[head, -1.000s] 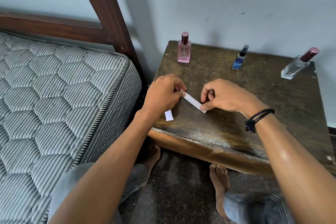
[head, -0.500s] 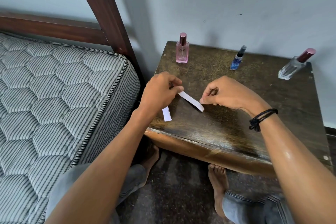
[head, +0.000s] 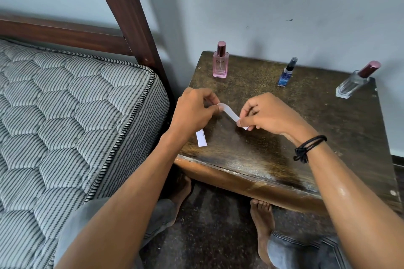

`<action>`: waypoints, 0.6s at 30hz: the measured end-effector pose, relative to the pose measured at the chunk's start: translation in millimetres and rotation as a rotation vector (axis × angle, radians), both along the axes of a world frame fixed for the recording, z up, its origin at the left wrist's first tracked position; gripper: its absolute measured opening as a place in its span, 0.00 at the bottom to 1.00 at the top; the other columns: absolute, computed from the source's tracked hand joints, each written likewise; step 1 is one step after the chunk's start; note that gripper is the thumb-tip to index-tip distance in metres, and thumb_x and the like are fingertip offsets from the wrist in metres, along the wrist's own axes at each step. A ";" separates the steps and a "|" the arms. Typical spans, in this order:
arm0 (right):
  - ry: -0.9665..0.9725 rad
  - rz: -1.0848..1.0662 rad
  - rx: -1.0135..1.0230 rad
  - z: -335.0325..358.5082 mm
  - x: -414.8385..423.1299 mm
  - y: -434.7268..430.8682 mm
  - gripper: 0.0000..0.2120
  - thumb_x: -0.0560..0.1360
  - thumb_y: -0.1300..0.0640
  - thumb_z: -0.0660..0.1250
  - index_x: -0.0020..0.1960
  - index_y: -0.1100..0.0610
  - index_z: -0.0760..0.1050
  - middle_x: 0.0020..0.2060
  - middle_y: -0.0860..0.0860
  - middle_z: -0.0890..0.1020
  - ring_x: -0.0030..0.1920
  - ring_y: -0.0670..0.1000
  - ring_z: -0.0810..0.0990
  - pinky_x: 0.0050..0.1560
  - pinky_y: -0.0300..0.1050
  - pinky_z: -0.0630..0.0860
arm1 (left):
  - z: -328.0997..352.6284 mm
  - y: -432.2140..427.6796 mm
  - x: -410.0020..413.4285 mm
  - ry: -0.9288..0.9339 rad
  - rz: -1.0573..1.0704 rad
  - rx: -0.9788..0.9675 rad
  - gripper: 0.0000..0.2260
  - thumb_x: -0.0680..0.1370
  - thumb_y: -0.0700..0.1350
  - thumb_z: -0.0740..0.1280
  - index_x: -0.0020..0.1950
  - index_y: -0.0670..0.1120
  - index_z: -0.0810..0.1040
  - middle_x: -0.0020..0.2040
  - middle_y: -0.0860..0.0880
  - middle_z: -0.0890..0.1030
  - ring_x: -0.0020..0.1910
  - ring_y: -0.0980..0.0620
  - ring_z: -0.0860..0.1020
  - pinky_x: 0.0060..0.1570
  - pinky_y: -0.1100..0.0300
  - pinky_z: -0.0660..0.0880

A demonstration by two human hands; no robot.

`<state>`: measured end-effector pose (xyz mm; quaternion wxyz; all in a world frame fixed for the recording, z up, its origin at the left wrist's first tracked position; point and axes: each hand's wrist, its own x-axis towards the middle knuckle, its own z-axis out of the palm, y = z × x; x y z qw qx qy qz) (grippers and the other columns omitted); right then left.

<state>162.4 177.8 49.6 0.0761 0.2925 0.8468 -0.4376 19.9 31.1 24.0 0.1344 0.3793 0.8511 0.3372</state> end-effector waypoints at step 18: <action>0.038 -0.314 -0.305 -2.4 -4.9 -7.9 0.12 0.70 0.69 0.75 0.47 0.58 0.78 0.32 0.56 0.86 0.24 0.47 0.78 0.22 0.35 0.63 | 7.7 -0.4 -1.1 -0.140 0.031 0.183 0.01 0.73 0.45 0.77 0.42 0.50 0.86 0.37 0.57 0.85 0.36 0.62 0.80 0.41 0.64 0.77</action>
